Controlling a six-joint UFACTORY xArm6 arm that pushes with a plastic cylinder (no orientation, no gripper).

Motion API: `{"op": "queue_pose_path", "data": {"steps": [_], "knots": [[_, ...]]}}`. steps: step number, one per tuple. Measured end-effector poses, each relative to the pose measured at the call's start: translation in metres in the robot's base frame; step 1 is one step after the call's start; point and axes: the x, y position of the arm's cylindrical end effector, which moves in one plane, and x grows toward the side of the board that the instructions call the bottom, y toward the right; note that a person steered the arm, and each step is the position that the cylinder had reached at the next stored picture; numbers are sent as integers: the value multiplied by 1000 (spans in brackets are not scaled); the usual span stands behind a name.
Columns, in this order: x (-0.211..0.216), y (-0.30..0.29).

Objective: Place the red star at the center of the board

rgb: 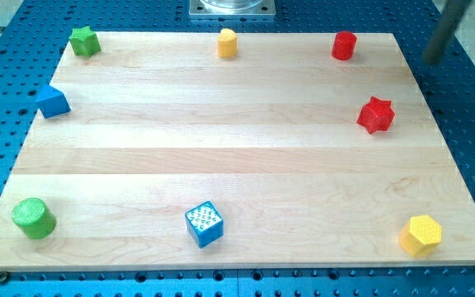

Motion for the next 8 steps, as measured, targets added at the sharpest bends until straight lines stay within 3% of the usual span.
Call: {"op": "queue_pose_path", "data": {"steps": [1,3,5,6,8], "knots": [[88,-8],[104,-174],[173,-248],[127,-298],[201,-262]]}}
